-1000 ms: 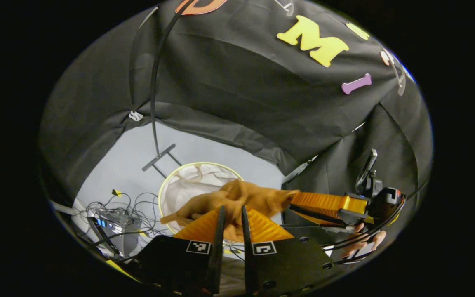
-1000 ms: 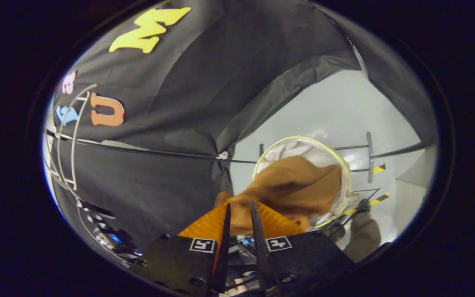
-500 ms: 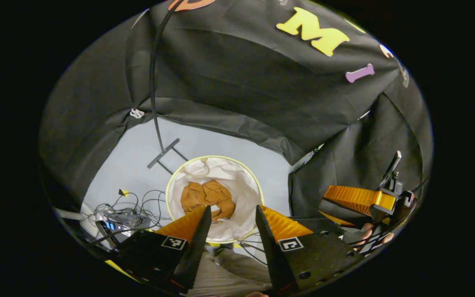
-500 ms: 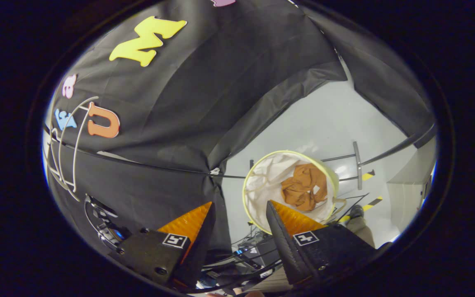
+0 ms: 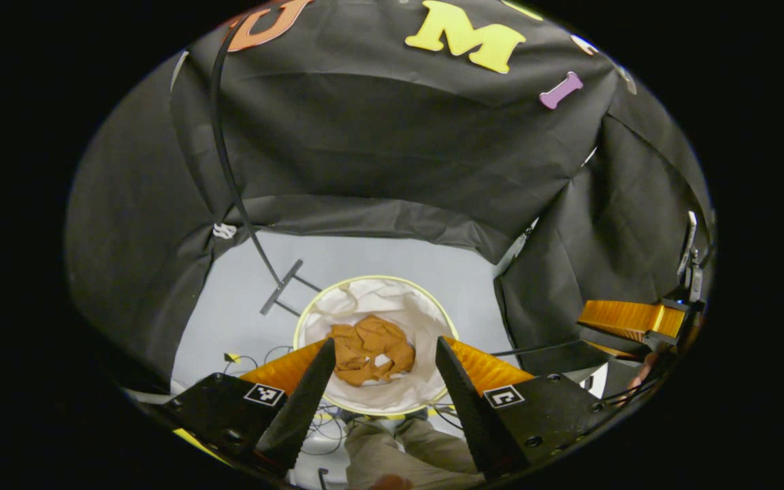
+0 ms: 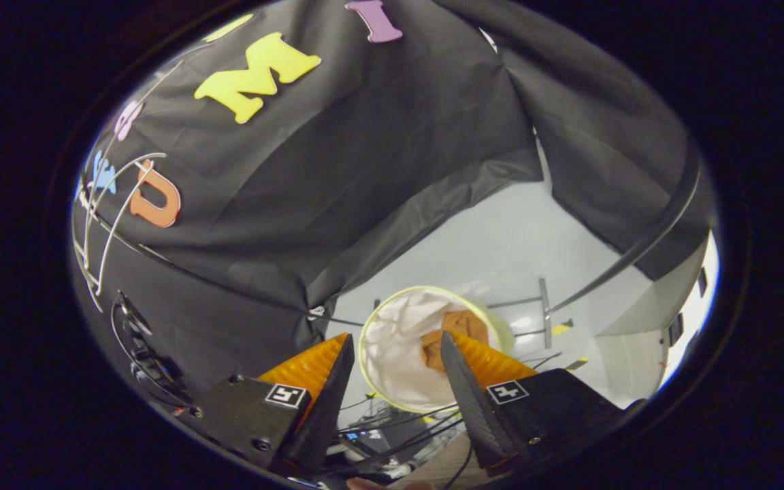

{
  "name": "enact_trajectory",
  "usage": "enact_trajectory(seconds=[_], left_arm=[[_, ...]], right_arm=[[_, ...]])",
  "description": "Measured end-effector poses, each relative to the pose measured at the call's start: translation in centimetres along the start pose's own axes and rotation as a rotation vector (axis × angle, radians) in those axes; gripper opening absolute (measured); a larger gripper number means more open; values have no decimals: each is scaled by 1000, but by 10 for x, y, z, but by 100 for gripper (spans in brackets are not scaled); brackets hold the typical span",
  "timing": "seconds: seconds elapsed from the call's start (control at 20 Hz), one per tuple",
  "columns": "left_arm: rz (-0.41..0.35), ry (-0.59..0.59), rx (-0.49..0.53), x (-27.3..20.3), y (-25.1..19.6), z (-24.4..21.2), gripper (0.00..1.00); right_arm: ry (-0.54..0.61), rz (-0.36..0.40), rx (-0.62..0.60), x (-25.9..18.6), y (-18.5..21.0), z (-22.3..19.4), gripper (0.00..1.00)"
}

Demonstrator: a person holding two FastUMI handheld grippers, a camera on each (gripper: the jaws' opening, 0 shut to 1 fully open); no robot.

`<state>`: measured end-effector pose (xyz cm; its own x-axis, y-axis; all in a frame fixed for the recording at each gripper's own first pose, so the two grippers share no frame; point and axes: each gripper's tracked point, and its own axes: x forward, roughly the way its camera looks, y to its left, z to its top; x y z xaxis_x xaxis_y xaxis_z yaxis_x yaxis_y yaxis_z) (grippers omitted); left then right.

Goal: Grasp the clothes on the hanger with both hands and then place them into the laundry hamper below.

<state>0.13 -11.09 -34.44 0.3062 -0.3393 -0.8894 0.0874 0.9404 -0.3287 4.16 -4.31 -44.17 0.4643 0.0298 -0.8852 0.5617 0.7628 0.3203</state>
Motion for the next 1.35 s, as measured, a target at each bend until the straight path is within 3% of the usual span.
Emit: enact_trajectory(seconds=[0.1, 0.15, 0.2, 0.25, 0.35, 0.4, 0.45, 0.75, 0.8, 1.05, 1.1, 1.3, 1.35], left_arm=[[15, -84, 26, -17, -4, 18, 91], [26, -134, 38, -28, -7, 27, 100], [35, -185, 45, -41, -10, 36, 91], [41, -241, 47, -54, -15, 45, 91], [64, -356, 52, -85, -26, 59, 91], [77, -418, 55, -103, -33, 65, 99], [89, -480, 57, -123, -40, 70, 90], [185, -800, 103, -217, -73, 57, 90], [196, -840, 111, -233, -83, 55, 99], [285, -973, 170, -275, -108, 37, 99], [301, -995, 180, -290, -110, 42, 82], [294, -1065, 171, -333, -118, 36, 97], [293, -1083, 168, -341, -118, 39, 97]], right_arm=[[-96, -3, -80, -22, 10, 27, 82], [-145, -4, -126, -35, 15, 42, 82], [-192, -1, -173, -51, 20, 53, 82], [-236, 12, -220, -68, 26, 64, 78], [-312, 33, -297, -97, 34, 76, 82], [-348, 41, -332, -110, 32, 80, 82], [-387, 60, -370, -126, 25, 81, 82], [-606, 149, -528, -239, -3, 88, 86], [-643, 167, -551, -255, -3, 89, 86], [-763, 260, -577, -329, -18, 80, 87], [-778, 270, -577, -340, -25, 81, 88], [-844, 287, -573, -373, -27, 90, 87], [-864, 282, -570, -384, -35, 94, 87]])
